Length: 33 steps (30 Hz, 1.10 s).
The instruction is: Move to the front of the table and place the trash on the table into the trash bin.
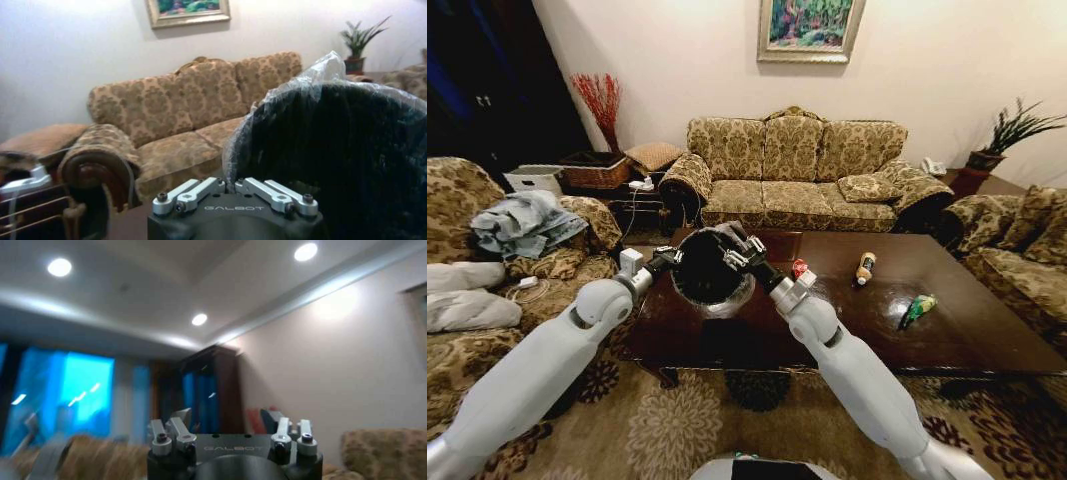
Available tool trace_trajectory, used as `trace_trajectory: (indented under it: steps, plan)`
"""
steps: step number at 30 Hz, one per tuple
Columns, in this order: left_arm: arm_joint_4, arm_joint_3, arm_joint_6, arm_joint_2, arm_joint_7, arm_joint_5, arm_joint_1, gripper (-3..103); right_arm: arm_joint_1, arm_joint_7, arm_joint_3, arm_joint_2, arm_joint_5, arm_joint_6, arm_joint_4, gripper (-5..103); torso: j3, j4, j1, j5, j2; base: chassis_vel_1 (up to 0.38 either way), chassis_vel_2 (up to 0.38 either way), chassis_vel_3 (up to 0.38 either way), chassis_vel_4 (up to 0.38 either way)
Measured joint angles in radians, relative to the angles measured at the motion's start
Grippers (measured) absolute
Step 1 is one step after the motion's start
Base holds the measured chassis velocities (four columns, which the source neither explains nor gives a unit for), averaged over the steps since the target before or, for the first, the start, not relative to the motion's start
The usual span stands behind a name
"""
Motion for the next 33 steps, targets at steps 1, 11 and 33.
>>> trace_trajectory:
  steps: [1, 11, 33]
  plan:
    - [0.005, -0.008, -0.002, 0.002, 0.000, 0.002, 0.004, 2, -0.007, 0.031, 0.014, 0.000, 0.022, -0.008, 0.014, 74, 0.000, 0.0003, 0.000, 0.0000, 0.000, 0.000, 0.000, 0.000, 0.000]
    - [0.081, -0.119, 0.002, 0.018, -0.030, 0.064, 0.059, 2, -0.196, 0.175, 0.200, -0.056, 0.128, -0.125, 0.072, 100, 0.000, -0.0003, 0.000, 0.0002, 0.000, 0.000, 0.000, 0.000, 0.000]
    - [0.022, -0.261, 0.018, 0.010, -0.032, 0.043, 0.193, 2, -0.145, 0.200, 0.222, -0.009, 0.168, -0.141, -0.160, 100, 0.000, -0.0002, 0.000, 0.0003, 0.000, -0.121, -0.129, 0.132, 0.127]
